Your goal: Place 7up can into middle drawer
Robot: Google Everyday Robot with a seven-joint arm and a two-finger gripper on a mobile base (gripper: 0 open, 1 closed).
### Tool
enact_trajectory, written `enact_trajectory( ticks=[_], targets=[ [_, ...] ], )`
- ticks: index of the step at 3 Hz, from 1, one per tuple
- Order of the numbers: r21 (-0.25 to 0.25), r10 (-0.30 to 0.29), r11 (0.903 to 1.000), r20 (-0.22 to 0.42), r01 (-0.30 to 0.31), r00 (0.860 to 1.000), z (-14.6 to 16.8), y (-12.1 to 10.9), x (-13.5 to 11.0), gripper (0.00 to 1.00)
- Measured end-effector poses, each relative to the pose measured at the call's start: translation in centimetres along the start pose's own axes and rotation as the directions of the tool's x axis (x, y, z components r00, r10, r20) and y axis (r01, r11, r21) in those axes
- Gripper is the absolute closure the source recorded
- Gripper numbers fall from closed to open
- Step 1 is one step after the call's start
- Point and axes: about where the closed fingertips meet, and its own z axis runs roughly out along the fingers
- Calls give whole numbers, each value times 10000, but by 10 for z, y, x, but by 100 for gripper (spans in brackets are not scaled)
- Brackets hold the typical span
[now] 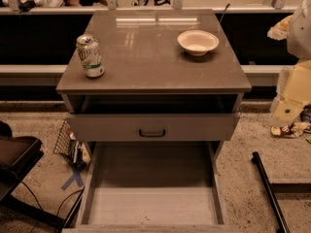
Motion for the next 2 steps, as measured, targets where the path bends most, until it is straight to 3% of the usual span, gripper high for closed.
enact_trajectory(
  ticks=[1, 2],
  targets=[
    [2, 0, 10000, 1, 0, 10000, 0, 0, 0, 0],
    [266, -12, 9996, 829, -10, 9966, -5, -15, -15, 0]
  ],
)
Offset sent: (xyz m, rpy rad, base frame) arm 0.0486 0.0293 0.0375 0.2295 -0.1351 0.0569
